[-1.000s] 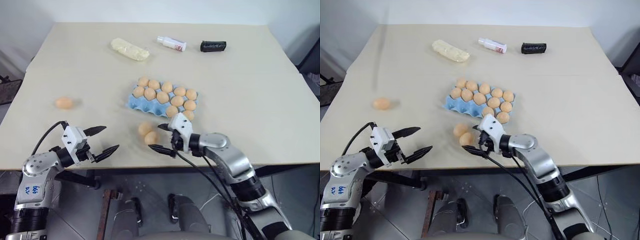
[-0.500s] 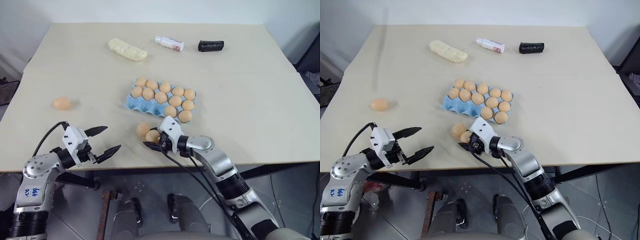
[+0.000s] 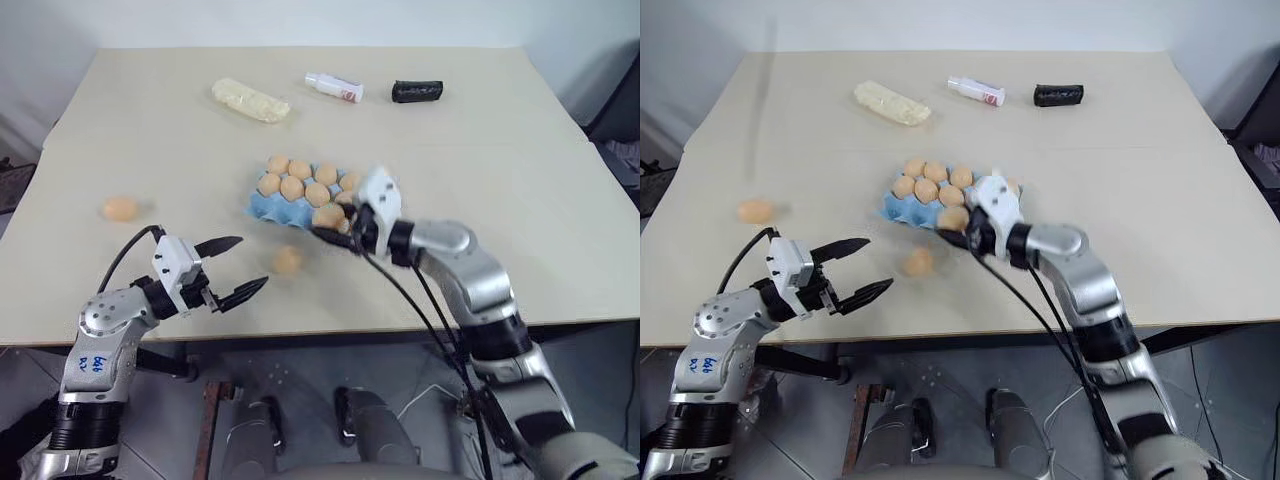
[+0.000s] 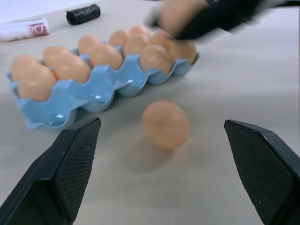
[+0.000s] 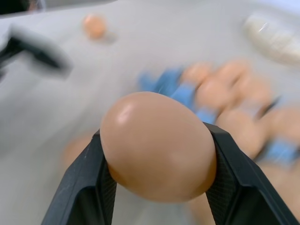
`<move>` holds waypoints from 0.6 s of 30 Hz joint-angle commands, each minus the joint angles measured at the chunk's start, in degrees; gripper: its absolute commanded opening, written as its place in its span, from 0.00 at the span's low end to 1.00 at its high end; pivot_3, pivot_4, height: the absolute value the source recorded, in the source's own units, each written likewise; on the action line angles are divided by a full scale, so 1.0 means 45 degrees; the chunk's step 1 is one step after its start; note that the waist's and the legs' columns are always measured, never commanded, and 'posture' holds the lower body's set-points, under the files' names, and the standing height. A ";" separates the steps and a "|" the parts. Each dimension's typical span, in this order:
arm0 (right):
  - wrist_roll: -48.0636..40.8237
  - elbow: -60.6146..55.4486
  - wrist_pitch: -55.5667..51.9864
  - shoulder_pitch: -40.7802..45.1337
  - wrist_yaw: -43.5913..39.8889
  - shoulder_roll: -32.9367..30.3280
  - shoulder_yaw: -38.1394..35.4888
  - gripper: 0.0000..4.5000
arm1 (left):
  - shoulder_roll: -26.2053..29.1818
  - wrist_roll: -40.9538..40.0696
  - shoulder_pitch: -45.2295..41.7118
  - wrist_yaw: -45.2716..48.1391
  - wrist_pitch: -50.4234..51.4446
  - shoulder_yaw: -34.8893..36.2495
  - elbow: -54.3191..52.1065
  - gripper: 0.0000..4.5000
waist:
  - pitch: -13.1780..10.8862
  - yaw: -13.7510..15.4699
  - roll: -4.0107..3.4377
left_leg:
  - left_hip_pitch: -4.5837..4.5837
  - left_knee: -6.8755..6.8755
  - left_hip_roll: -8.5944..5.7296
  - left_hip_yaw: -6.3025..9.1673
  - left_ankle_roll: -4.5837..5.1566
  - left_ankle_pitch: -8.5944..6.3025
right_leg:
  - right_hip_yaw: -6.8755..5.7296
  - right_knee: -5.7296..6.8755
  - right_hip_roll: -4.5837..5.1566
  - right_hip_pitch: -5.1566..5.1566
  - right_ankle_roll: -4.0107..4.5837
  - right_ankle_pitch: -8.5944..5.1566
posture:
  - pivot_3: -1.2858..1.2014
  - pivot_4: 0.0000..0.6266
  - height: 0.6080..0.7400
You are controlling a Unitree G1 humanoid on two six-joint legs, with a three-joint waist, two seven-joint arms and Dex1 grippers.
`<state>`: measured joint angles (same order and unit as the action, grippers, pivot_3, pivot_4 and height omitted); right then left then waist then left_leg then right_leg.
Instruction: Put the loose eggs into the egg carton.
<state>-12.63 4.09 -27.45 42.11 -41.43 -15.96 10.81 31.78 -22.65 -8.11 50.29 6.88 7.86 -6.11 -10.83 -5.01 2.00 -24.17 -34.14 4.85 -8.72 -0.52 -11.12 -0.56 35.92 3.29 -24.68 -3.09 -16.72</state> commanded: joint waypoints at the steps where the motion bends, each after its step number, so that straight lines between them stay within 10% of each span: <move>1: 0.0603 0.2051 0.1571 0.0738 0.0247 0.0481 0.0016 0.47 | -0.0112 -0.0008 -0.0170 -0.0191 -0.0044 -0.0036 -0.0117 1.00 | 0.0000 0.0019 0.0000 | -0.0004 0.0001 0.0000 0.0000 -0.0001 0.0000 | 0.0000 -0.0002 0.0002 -0.0001 0.0002 -0.0002 | 0.52 0.24 1.00; 7: 0.1291 0.4688 0.3138 0.1531 0.0540 0.1248 -0.0036 0.47 | -0.0152 0.0119 -0.0109 -0.0491 -0.0205 0.0066 -0.0205 1.00 | 0.0000 0.0038 0.0000 | -0.0037 0.0006 -0.0017 -0.0036 0.0019 -0.0017 | -0.0016 -0.0025 0.0032 -0.0019 -0.0007 0.0002 | 0.52 0.24 1.00; 14: 0.1050 0.4084 0.3283 0.1310 0.0292 0.1236 -0.0398 0.99 | -0.0087 -0.0048 0.0287 -0.0750 -0.0071 0.0266 -0.0617 1.00 | 0.0000 0.0021 -0.0001 | -0.0032 0.0002 -0.0008 -0.0034 0.0000 -0.0003 | -0.0031 0.0001 0.0028 -0.0030 -0.0016 0.0007 | 0.52 0.24 1.00; 18: 0.0641 0.2533 0.2800 0.0717 -0.0369 0.0628 -0.0445 0.99 | -0.0010 -0.0065 0.0441 -0.0782 -0.0075 0.0348 -0.0651 1.00 | 0.0000 0.0041 -0.0001 | -0.0033 0.0007 -0.0007 -0.0030 0.0000 -0.0003 | -0.0023 -0.0004 0.0037 -0.0028 -0.0015 0.0007 | 0.52 0.24 1.00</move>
<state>-8.20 19.72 -14.41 45.60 -41.78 -12.56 10.59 31.32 -22.20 -6.13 47.03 7.00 8.39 -6.48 -10.83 -4.82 1.99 -24.33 -34.10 4.81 -8.86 -0.52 -11.13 -0.66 35.90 3.46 -24.81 -3.16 -16.69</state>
